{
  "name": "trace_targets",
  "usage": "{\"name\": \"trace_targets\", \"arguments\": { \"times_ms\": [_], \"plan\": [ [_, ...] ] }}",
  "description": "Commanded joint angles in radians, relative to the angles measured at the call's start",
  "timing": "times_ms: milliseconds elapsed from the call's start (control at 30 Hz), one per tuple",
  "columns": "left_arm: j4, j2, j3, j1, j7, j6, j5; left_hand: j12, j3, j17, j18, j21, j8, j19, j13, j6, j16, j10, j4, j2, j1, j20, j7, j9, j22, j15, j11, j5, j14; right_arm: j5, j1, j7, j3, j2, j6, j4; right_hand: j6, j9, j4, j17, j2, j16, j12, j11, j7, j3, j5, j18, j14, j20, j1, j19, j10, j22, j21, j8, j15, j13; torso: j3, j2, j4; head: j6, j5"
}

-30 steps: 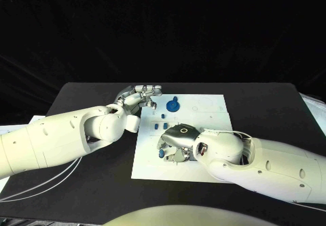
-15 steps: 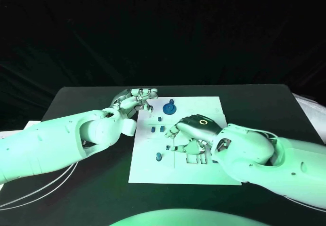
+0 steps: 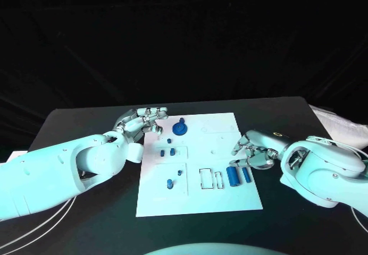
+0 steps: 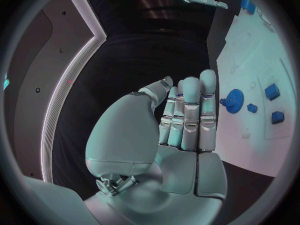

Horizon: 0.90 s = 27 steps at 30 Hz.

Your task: Assemble the parts on the task board

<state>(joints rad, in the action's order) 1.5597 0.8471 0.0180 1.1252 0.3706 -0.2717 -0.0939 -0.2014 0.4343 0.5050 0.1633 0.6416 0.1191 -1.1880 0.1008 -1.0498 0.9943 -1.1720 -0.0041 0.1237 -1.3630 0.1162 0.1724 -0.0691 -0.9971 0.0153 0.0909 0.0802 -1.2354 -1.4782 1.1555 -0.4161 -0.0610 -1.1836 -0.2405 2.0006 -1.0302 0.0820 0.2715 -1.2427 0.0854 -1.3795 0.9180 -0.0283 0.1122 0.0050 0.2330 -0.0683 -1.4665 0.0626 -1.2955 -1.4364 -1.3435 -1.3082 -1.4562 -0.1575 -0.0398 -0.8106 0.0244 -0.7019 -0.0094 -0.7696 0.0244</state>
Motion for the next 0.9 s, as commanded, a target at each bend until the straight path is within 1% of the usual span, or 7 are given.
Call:
{"name": "trace_targets", "arguments": {
  "times_ms": [33, 167, 333, 400, 433, 633, 900],
  "plan": [
    [0.005, 0.001, -0.001, 0.000, 0.003, 0.017, -0.002, -0.005, -0.004, -0.001, 0.014, -0.004, 0.005, -0.001, 0.001, 0.006, -0.006, 0.006, 0.000, -0.005, -0.008, -0.003, -0.001, 0.001, 0.001, -0.005, 0.002, 0.002, 0.004, 0.050, -0.010, -0.101, -0.005, -0.013, 0.032, 0.001, 0.009, 0.003, 0.014, -0.018, -0.019, -0.015, 0.114, -0.001, 0.000, -0.042, 0.011, 0.019, -0.056, 0.002, -0.002, -0.006, 0.011, -0.058, -0.009, -0.024, -0.004, -0.138, -0.0019, 0.002, -0.0101, 0.003, 0.005],
    [0.006, 0.002, -0.001, 0.000, 0.004, 0.017, -0.001, -0.005, -0.004, -0.001, 0.014, -0.004, 0.005, -0.001, 0.001, 0.006, -0.006, 0.006, 0.000, -0.005, -0.008, -0.003, -0.001, 0.001, 0.001, -0.005, 0.002, 0.002, 0.004, 0.024, -0.028, -0.132, -0.011, -0.016, 0.040, 0.001, 0.011, 0.006, 0.017, -0.034, -0.029, -0.026, 0.175, 0.000, -0.001, -0.079, 0.012, 0.021, -0.058, 0.004, 0.017, -0.009, 0.002, -0.066, -0.014, -0.044, -0.004, -0.216, -0.0004, 0.002, -0.0110, 0.002, 0.004],
    [0.006, 0.002, -0.001, 0.000, 0.004, 0.018, -0.001, -0.005, -0.004, -0.001, 0.014, -0.004, 0.005, -0.001, 0.001, 0.006, -0.006, 0.006, 0.000, -0.005, -0.008, -0.003, -0.001, 0.001, 0.001, -0.005, 0.002, 0.002, 0.004, -0.007, -0.040, -0.151, -0.013, -0.006, 0.050, -0.002, 0.015, 0.009, 0.018, -0.040, -0.036, -0.031, 0.198, 0.000, -0.002, -0.108, 0.014, 0.021, -0.058, 0.004, 0.035, -0.010, 0.001, -0.069, -0.016, -0.058, -0.003, -0.251, -0.0027, 0.002, -0.0075, -0.002, 0.005],
    [0.006, 0.002, -0.001, 0.000, 0.004, 0.018, -0.001, -0.005, -0.004, -0.001, 0.014, -0.004, 0.005, -0.001, 0.001, 0.006, -0.006, 0.006, 0.000, -0.005, -0.008, -0.003, -0.001, 0.001, 0.001, -0.005, 0.002, 0.002, 0.004, -0.015, -0.043, -0.155, -0.013, -0.001, 0.053, -0.005, 0.016, 0.009, 0.018, -0.040, -0.037, -0.032, 0.199, 0.000, -0.002, -0.111, 0.013, 0.021, -0.058, 0.004, 0.037, -0.010, 0.002, -0.070, -0.016, -0.060, -0.003, -0.253, -0.0029, 0.002, -0.0070, -0.002, 0.006],
    [0.006, 0.002, -0.001, 0.000, 0.004, 0.018, -0.001, -0.005, -0.004, -0.001, 0.014, -0.004, 0.005, -0.001, 0.001, 0.006, -0.006, 0.006, 0.000, -0.005, -0.008, -0.003, -0.001, 0.001, 0.001, -0.005, 0.002, 0.002, 0.004, -0.019, -0.044, -0.157, -0.014, 0.002, 0.054, -0.007, 0.016, 0.009, 0.019, -0.041, -0.038, -0.033, 0.200, 0.000, -0.002, -0.114, 0.013, 0.022, -0.058, 0.005, 0.038, -0.010, 0.002, -0.070, -0.016, -0.061, -0.003, -0.255, -0.0027, 0.002, -0.0084, -0.001, 0.005],
    [0.004, 0.002, -0.001, 0.000, 0.003, 0.019, -0.001, -0.005, -0.004, -0.001, 0.014, -0.004, 0.005, -0.001, 0.001, 0.006, -0.006, 0.006, 0.000, -0.005, -0.008, -0.003, -0.001, 0.001, 0.001, -0.005, 0.002, 0.002, 0.004, -0.034, -0.058, -0.162, -0.014, 0.028, 0.058, -0.020, 0.017, 0.010, 0.019, -0.041, -0.042, -0.033, 0.203, 0.000, -0.002, -0.122, 0.016, 0.022, -0.058, 0.005, 0.043, -0.011, 0.003, -0.072, -0.017, -0.066, -0.003, -0.262, -0.0021, 0.001, -0.0100, -0.004, 0.003],
    [0.004, 0.000, -0.001, 0.000, 0.002, 0.021, -0.001, -0.005, -0.004, -0.001, 0.014, -0.004, 0.005, -0.001, 0.001, 0.006, -0.006, 0.006, 0.000, -0.005, -0.008, -0.003, -0.001, 0.001, 0.001, -0.005, 0.002, 0.002, 0.004, -0.044, -0.082, -0.165, -0.014, 0.064, 0.079, -0.047, 0.015, 0.012, 0.018, -0.042, -0.054, -0.034, 0.212, 0.001, -0.003, -0.130, 0.026, 0.022, -0.057, 0.005, 0.042, -0.010, 0.001, -0.073, -0.018, -0.075, -0.004, -0.277, -0.0025, 0.002, -0.0091, -0.007, 0.003]
  ]
}}
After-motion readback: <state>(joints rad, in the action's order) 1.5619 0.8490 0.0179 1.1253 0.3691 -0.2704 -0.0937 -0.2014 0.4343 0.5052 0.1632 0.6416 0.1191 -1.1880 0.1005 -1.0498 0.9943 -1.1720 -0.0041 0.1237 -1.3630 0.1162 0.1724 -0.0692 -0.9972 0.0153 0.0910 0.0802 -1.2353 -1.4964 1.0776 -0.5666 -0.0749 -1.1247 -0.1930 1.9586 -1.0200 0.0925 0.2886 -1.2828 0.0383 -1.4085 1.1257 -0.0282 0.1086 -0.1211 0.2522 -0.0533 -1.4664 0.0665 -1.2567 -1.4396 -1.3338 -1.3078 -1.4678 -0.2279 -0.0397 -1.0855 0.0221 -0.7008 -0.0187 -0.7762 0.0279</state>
